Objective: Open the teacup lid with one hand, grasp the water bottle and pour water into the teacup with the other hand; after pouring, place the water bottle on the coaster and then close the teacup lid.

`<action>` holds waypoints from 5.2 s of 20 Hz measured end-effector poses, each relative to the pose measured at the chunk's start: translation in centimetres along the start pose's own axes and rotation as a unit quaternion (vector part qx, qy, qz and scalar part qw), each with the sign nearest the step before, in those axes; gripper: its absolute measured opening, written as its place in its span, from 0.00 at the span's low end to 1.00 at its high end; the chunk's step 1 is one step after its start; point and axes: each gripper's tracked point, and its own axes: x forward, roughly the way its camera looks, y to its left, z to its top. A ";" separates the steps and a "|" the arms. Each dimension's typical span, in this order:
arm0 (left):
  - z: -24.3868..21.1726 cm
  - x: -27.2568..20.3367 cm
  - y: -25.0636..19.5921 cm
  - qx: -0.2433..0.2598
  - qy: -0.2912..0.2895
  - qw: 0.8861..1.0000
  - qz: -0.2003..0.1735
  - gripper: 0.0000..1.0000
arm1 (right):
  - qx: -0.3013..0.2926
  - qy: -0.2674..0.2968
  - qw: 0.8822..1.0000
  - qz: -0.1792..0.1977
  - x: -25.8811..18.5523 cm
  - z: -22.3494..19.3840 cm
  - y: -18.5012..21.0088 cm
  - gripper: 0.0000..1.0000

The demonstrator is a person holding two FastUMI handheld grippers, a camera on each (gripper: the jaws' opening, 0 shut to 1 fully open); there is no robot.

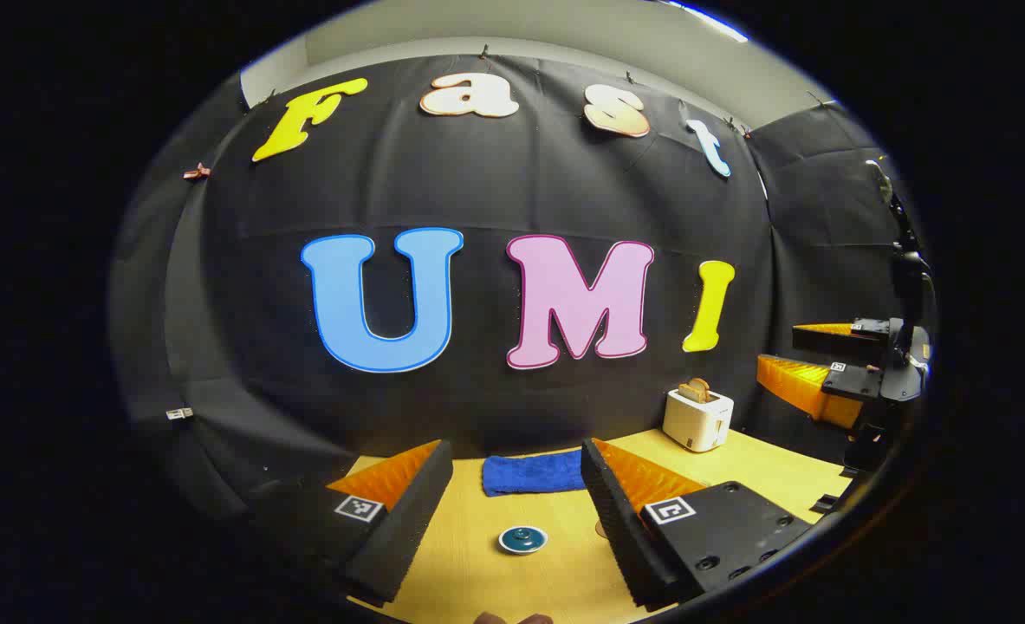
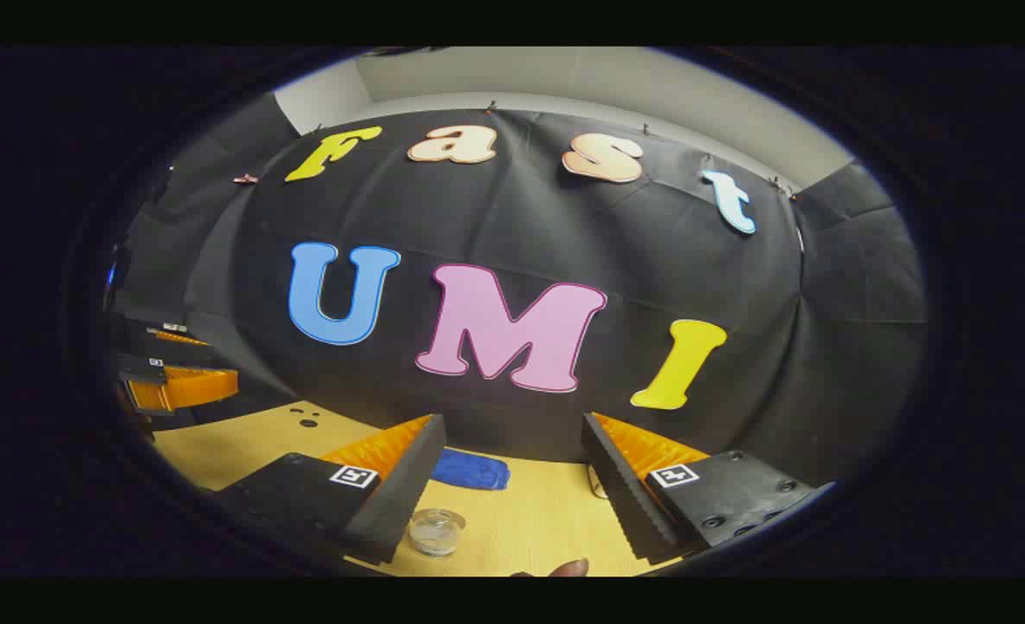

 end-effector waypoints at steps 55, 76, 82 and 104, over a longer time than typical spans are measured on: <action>-30.7 18.3 -1.3 -0.001 0.116 0.993 -0.017 0.29 | 0.005 0.129 0.991 0.029 -1.6 -22.0 5.5 0.98; -23.2 12.3 4.3 -0.031 0.080 0.995 0.040 0.27 | 0.021 0.196 0.980 0.036 3.7 -32.1 9.2 0.78; -22.5 10.8 6.5 -0.034 0.078 0.994 0.067 0.31 | -0.186 0.172 0.966 0.049 7.9 -29.2 8.6 0.76; -24.3 5.9 10.3 -0.068 0.109 0.986 0.108 0.31 | -0.595 0.141 0.781 0.129 16.0 -30.8 13.2 0.75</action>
